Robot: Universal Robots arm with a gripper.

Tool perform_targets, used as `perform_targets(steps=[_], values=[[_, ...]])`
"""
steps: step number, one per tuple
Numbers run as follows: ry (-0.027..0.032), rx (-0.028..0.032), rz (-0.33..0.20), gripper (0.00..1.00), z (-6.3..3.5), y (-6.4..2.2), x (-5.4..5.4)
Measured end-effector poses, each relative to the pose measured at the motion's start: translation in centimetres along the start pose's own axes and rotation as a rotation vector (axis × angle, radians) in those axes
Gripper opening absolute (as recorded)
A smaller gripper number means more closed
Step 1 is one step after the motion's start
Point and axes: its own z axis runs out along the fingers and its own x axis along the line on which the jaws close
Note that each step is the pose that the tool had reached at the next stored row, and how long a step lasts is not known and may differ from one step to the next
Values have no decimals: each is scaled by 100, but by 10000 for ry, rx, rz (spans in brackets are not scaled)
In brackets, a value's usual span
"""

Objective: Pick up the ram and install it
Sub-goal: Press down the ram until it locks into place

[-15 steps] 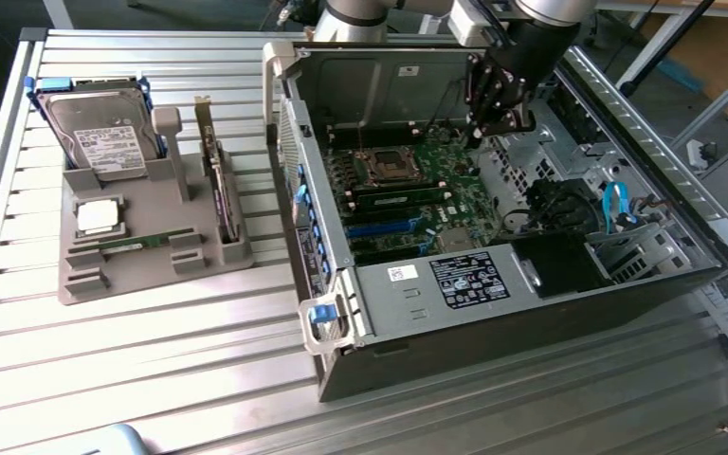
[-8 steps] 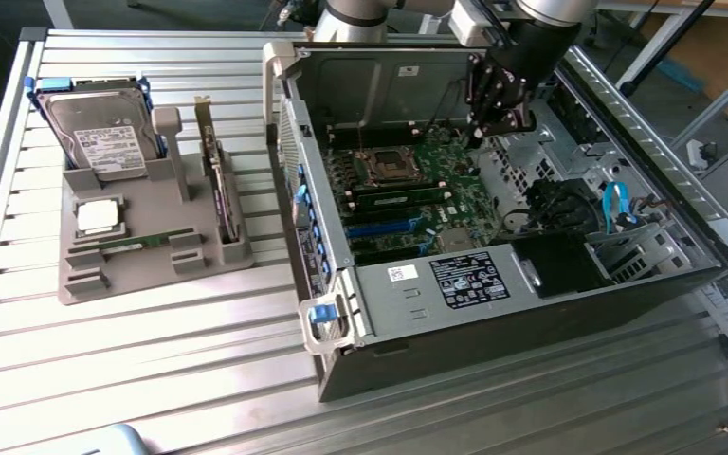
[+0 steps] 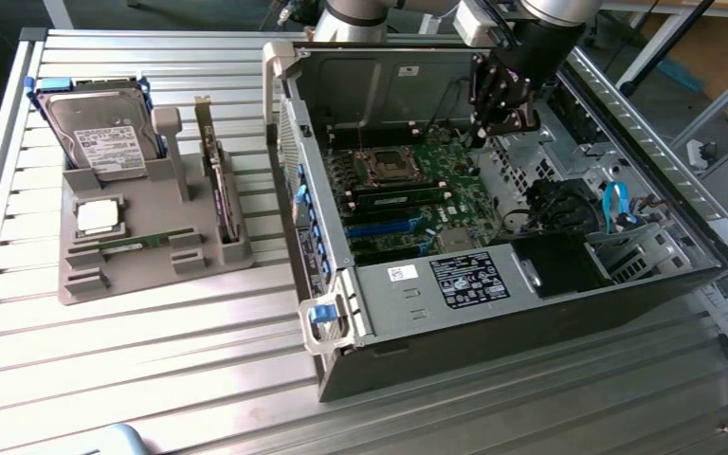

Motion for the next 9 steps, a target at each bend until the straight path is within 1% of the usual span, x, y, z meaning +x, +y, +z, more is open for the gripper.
perform_targets(steps=[4,9], values=[[1,0,-1,10,4,-1,1],[0,0,-1,10,44,-2,1]])
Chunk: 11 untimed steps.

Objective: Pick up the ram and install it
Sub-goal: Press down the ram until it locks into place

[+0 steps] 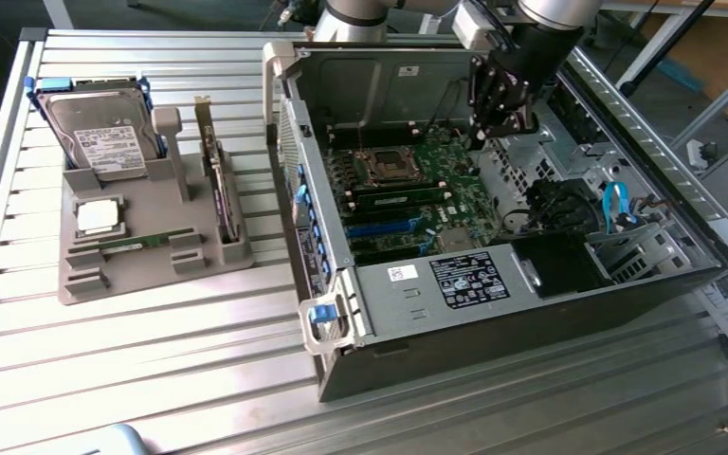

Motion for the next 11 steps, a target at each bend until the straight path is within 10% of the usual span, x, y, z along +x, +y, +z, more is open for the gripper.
perform_targets(steps=[11], values=[[0,0,0,10,138,-1,1]])
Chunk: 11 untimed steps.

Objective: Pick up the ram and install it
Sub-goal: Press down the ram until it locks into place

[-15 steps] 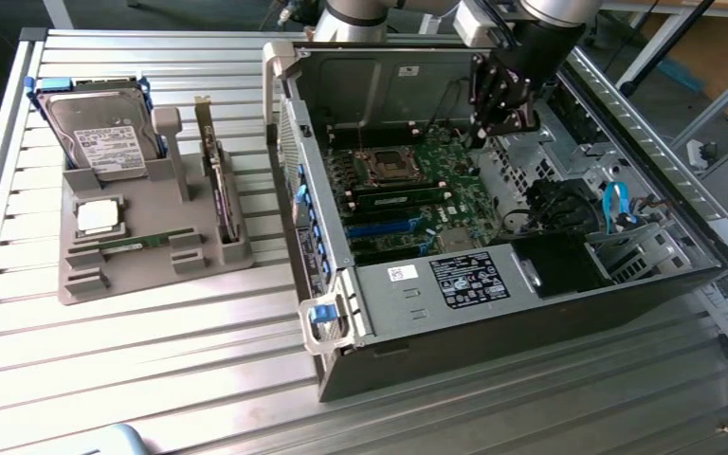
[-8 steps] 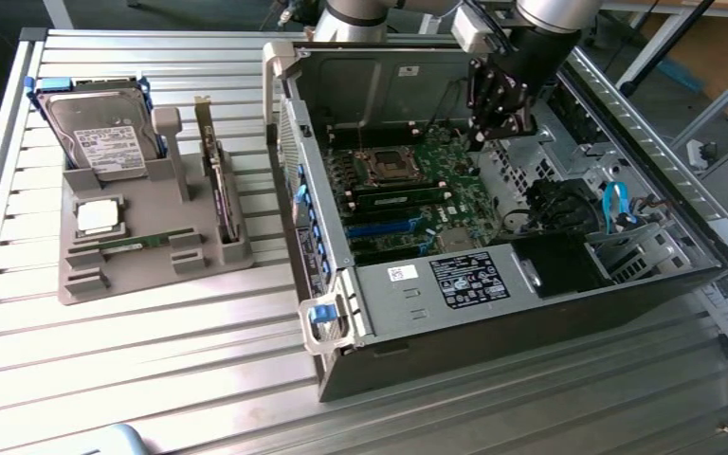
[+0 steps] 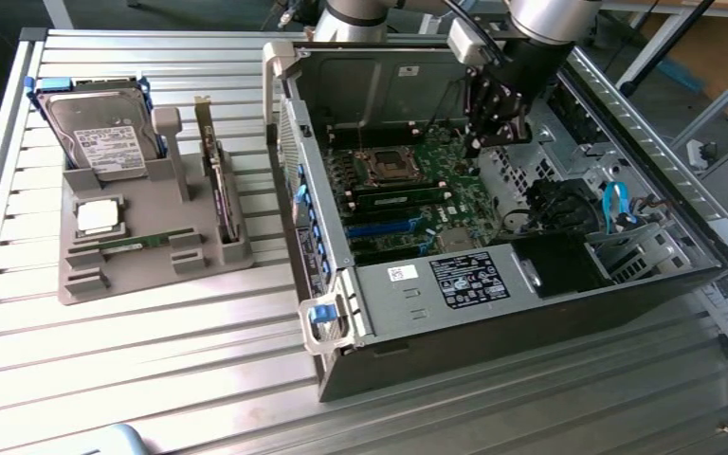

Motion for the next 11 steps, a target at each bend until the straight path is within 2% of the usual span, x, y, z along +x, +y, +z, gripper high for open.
perform_targets(steps=[11], values=[[1,0,0,10,136,-1,1]])
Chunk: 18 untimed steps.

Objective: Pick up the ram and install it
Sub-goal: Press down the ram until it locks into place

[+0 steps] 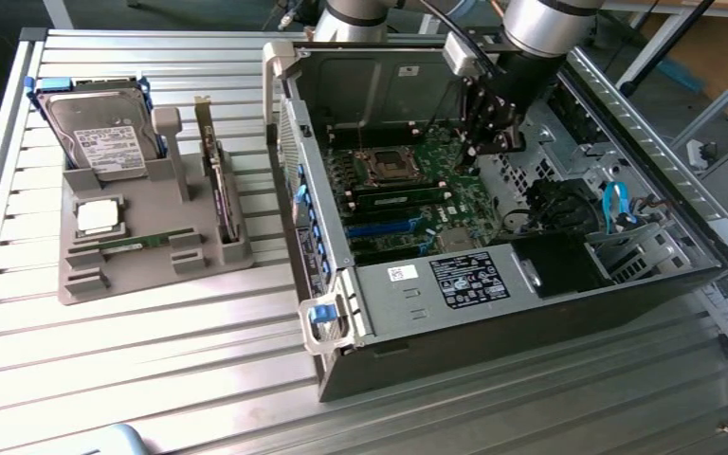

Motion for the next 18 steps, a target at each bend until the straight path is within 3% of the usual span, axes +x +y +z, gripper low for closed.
perform_targets(steps=[12,18], values=[[0,0,0,10,158,-1,2],[1,0,0,10,174,-1,2]])
